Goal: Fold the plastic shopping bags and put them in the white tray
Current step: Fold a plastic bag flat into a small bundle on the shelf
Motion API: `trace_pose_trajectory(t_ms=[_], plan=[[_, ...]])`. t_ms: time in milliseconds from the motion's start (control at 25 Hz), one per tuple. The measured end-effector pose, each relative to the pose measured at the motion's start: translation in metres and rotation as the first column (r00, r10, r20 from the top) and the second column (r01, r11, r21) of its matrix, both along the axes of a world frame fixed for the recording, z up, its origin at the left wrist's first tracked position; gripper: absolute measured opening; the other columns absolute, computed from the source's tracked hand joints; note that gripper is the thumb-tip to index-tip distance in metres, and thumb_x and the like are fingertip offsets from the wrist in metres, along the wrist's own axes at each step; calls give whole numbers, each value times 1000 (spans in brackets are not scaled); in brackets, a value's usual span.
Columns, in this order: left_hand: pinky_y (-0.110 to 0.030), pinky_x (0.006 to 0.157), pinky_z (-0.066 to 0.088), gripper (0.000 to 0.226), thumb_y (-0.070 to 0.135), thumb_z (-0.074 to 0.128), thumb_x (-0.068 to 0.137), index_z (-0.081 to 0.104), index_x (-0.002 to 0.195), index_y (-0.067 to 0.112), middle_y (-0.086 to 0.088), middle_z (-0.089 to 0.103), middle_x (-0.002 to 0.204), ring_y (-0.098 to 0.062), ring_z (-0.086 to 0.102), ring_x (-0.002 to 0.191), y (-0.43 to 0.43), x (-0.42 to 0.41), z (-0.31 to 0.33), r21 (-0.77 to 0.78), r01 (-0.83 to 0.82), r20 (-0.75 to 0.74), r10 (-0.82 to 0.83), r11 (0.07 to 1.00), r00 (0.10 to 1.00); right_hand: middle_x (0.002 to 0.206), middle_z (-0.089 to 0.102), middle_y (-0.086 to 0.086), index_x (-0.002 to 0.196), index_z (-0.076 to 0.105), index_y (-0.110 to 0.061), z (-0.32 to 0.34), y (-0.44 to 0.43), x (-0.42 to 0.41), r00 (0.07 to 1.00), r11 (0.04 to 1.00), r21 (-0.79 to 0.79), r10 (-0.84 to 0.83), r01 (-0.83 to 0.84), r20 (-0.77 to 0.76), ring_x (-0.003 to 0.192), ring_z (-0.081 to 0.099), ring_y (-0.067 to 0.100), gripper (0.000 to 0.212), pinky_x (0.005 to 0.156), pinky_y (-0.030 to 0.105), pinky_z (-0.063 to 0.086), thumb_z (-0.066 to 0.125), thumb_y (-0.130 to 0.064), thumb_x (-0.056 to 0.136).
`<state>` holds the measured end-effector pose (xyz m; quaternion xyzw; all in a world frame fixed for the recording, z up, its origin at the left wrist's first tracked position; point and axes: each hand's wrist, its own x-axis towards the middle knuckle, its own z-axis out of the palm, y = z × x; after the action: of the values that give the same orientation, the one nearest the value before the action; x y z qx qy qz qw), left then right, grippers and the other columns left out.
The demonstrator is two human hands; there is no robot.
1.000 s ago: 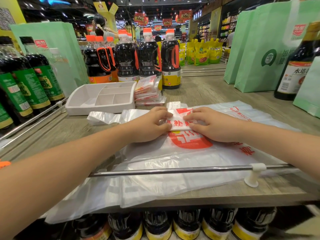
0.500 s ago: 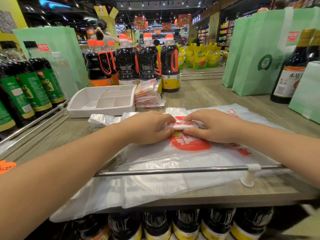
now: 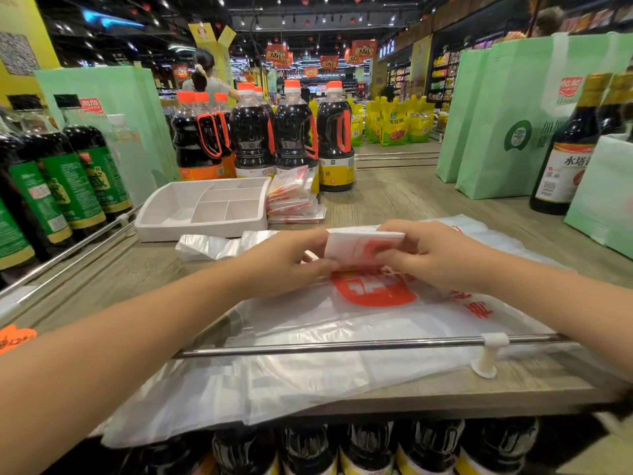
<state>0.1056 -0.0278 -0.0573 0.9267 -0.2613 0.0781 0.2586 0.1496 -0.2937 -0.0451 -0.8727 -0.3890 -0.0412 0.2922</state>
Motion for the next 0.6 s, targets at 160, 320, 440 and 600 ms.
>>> trace_pose_trajectory(t_ms=[160,320,440,600], plan=[[-42,71,54,23,39,53,101,59,121,31,6,74,103,-11,64,73,-13,8,1,-262,-202,-255,134,944,958,92,75,-18,121,56,-40,-1,12,9,976,988,94,-107,127,-188,89,70,3,26,86,31,54,59,-46,96],[-39,73,56,35,46,48,101,51,126,22,6,72,100,-13,67,82,-23,15,1,-133,-357,-180,332,924,926,104,67,-11,148,32,-32,1,20,16,965,972,44,-221,229,-142,89,65,7,65,74,27,50,63,-46,93],[-33,73,53,47,46,52,100,40,138,21,6,66,104,-13,64,87,-25,18,0,-114,-423,-155,405,899,901,107,58,-16,151,28,-32,-1,24,18,962,967,-13,-255,255,-95,89,61,5,70,72,22,46,64,-46,92],[-29,80,48,55,45,60,95,41,141,21,5,60,118,-16,63,99,-23,17,-2,-54,-440,-90,435,896,896,109,62,-12,138,49,-22,-4,29,17,957,945,-180,-286,274,-46,94,62,13,56,80,32,49,63,-50,92]])
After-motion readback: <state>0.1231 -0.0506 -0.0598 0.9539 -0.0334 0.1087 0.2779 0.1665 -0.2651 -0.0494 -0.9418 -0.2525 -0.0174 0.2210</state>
